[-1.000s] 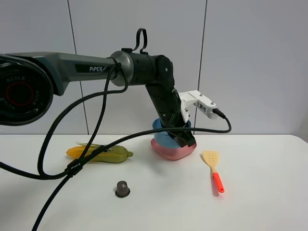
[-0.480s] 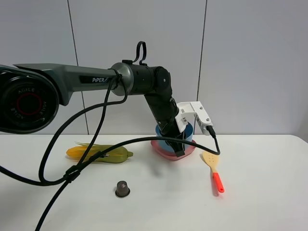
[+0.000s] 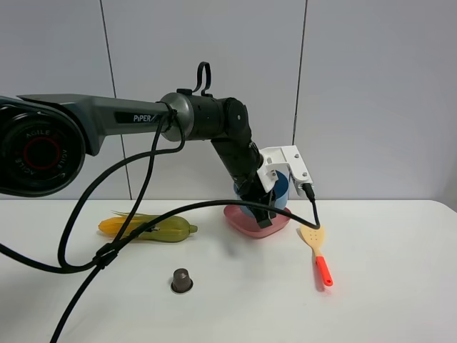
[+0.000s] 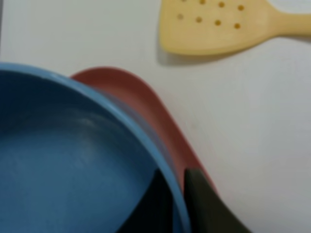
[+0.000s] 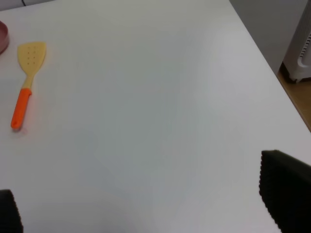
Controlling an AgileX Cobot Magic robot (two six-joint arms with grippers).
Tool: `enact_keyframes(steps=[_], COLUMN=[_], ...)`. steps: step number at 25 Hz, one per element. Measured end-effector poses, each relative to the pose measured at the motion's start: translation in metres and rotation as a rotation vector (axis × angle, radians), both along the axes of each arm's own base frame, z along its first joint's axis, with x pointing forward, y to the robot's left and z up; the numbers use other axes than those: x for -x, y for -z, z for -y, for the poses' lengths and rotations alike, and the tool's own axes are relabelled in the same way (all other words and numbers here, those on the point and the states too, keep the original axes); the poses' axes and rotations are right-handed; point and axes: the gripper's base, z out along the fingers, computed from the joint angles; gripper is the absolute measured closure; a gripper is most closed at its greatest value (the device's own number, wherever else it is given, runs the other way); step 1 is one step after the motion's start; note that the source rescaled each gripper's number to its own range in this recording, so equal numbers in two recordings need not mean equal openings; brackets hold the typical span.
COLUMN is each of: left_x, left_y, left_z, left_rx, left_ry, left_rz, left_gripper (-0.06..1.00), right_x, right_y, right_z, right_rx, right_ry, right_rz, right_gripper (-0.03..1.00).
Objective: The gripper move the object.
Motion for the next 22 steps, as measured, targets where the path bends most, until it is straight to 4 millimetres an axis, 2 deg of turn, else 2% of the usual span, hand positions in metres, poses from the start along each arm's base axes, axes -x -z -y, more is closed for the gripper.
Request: enact_keyframes(steps=[4, 7, 9, 13, 14, 17, 22], left_x=[-0.0007, 0.0, 0.0003, -0.0003, -0.0005, -0.0003, 0.0012], left_y=[-0.0005, -0.0002, 0.0, -0.0007, -0.0009, -0.001, -0.002], left_z=[0.0003, 0.0003, 0.0003, 0.001, 0.0012, 0.0016, 0.0012], left_rx=[0.005, 0.004, 0.004, 0.046, 0.057, 0.069, 0.078], left_ry=[-0.001, -0.001, -0.002, -0.073, -0.09, -0.105, -0.134], left_rz=[0.009, 0.0, -0.005, -0.037, -0.043, -0.054, -0.087], left_gripper=[0.94, 0.87, 0.7, 0.14, 0.06, -0.03, -0.05], right_x=[0.0, 0.0, 0.0, 0.0, 0.0, 0.0, 0.0], right_y=[0.0, 0.0, 0.0, 0.0, 0.0, 0.0, 0.0], right_z=[0.0, 0.0, 0.0, 0.0, 0.0, 0.0, 0.0], right_rx=[0.0, 0.0, 0.0, 0.0, 0.0, 0.0, 0.0], right_ry=[0.0, 0.0, 0.0, 0.0, 0.0, 0.0, 0.0], right_rz=[0.0, 0.0, 0.0, 0.0, 0.0, 0.0, 0.0], right_gripper=[-0.03, -0.03, -0.03, -0.03, -0.03, -0.03, -0.03])
